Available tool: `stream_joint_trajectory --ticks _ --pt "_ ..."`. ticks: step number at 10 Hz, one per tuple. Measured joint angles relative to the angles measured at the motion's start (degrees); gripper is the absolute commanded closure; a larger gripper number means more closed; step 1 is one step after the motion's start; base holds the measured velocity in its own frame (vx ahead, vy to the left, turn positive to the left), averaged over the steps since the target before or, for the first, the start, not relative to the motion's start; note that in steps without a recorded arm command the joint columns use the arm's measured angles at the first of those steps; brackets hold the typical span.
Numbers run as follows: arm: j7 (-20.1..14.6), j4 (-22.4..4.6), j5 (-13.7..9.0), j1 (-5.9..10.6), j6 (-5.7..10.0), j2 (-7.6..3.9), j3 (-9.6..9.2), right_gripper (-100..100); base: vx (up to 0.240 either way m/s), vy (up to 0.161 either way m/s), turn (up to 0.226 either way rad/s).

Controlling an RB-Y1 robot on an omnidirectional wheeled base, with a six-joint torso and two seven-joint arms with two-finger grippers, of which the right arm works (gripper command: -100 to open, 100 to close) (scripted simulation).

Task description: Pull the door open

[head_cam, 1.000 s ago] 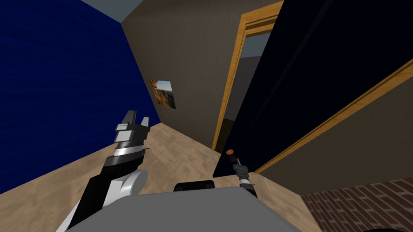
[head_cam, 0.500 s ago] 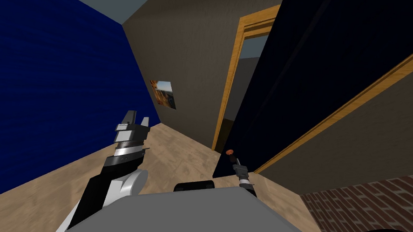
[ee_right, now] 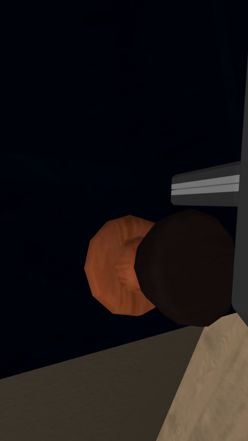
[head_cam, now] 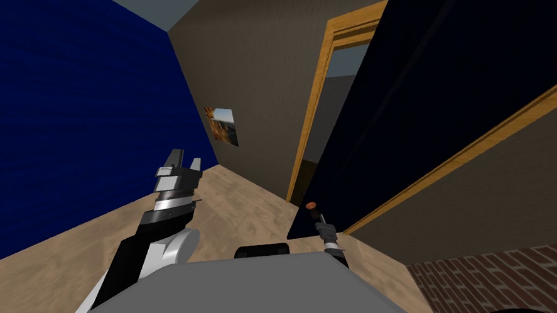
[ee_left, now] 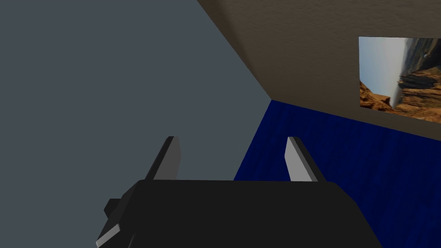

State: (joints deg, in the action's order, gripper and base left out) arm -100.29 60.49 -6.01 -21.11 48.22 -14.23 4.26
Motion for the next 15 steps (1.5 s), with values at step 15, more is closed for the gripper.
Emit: stream_joint_trajectory --ticks 15 --pt "-2.94 -1.63 1.42 -0.71 2.94 -2.24 -1.36 -100 -0.054 -0.017 0.027"
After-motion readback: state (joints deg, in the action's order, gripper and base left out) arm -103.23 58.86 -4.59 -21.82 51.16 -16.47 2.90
